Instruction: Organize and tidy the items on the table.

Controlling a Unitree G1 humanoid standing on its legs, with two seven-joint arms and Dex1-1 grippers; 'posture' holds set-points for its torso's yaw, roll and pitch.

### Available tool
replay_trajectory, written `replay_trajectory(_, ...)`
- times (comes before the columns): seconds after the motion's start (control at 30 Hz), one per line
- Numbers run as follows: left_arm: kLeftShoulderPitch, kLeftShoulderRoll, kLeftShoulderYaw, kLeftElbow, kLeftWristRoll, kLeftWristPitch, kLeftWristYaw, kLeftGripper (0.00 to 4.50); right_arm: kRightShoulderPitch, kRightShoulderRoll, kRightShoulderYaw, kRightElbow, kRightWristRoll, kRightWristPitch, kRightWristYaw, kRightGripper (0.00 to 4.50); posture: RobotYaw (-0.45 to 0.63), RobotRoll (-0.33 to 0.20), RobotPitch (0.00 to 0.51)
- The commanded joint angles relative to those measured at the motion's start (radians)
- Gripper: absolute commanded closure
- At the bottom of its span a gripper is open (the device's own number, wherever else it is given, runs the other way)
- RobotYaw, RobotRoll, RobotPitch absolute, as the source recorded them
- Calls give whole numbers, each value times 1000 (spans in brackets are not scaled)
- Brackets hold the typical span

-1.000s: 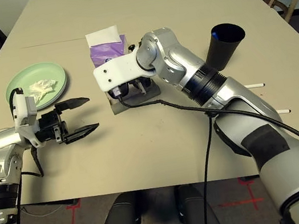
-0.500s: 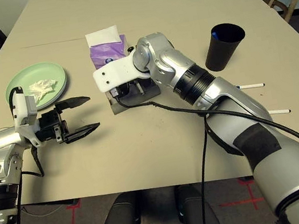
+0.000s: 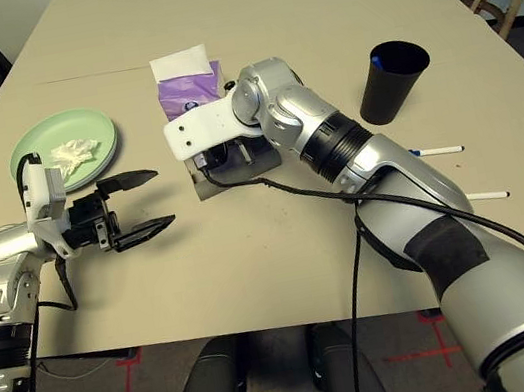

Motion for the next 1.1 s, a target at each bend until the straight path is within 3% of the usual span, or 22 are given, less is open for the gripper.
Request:
replay_trajectory(0.03, 21, 7, 4, -26, -8, 7, 1, 0, 18, 6, 19, 6, -12, 0, -9, 4195, 332, 0, 157)
replay_trajectory(0.67, 31, 14, 3, -38, -17, 13, -1, 0, 46, 32, 45, -12, -22, 8, 3, 4195, 335, 0, 158)
replay_trajectory(1.1, 16, 5, -3, -20, -11, 3, -1, 0, 1, 25, 34, 0, -12, 16, 58, 4195, 327, 0, 156)
